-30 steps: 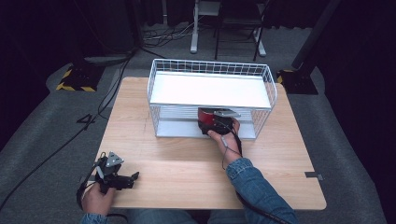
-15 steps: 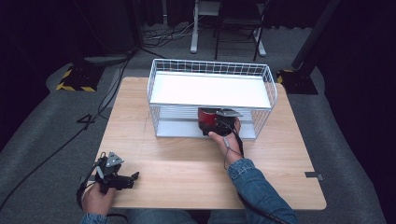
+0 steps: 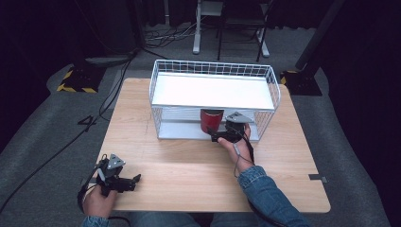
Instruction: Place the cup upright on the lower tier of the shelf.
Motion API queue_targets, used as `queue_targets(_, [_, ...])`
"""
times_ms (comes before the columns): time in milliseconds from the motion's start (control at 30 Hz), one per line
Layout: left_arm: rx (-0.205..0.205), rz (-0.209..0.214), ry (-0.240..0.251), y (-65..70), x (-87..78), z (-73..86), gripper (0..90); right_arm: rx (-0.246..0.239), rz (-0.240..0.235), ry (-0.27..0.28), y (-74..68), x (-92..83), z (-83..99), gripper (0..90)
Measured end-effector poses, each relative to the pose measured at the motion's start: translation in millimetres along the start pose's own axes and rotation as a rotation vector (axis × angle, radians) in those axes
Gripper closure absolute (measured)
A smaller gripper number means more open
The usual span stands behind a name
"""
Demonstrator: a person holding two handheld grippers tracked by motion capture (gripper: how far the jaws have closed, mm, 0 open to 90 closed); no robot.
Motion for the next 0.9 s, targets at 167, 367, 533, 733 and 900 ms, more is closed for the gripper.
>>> queue_targets(167, [0.001, 0.001, 0.001, 0.1, 0.3, -0.3, 0.0, -0.024, -0.028, -0.008, -5.9, -14.1, -1.3, 0.0])
queue_targets(367, [-0.001, 0.002, -0.001, 0.3, 0.7, -0.7, 0.0, -0.035, -0.071, 0.002, -13.4, -31.0, -6.9, 0.0])
queue_targets(533, [0.001, 0.001, 0.003, -0.3, 1.5, -1.8, 0.0, -0.043, -0.088, -0.009, -16.5, -45.4, -7.9, 0.0])
queue_targets(733, [0.002, 0.001, 0.002, -0.4, 1.5, -1.8, 0.0, -0.061, -0.112, -0.024, -16.3, -65.2, -6.9, 0.0])
queue_targets(900, [0.001, 0.001, 0.003, -0.3, 1.5, -1.9, 0.0, -0.081, -0.140, -0.042, -17.6, -82.5, -4.7, 0.0])
Point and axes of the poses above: each handheld gripper's, and its own axes: x roughly forward along the jaws, z roughly out of its underside, y roughly to its right, the point moved 10 cm from there along x, roughly forward along the jaws, and after that the axes turned 8 degrees about -x, right-handed, at the moved point
